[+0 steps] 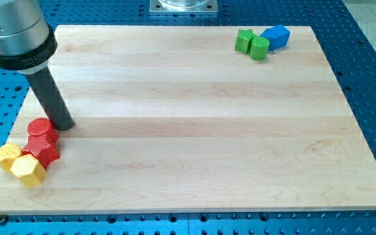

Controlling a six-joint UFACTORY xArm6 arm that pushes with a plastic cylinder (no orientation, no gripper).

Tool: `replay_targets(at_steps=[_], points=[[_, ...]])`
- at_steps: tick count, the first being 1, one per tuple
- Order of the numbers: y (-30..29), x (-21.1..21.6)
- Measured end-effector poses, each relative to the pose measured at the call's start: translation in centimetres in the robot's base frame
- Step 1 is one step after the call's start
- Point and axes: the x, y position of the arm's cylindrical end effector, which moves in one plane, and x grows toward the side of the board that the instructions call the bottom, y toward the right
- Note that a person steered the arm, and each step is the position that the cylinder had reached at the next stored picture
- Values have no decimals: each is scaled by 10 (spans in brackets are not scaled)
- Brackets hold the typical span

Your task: Move your arm below the green circle

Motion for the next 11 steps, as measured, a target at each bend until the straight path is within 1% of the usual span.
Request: replay_targets(at_steps=[2,3,4,5,6,7,8,9,10,11], points=[[0,5],[-10,-28],[15,-42],[98,-68],[163,-60],[208,-57],[221,-56],[221,-56],[240,-60],[307,-77]])
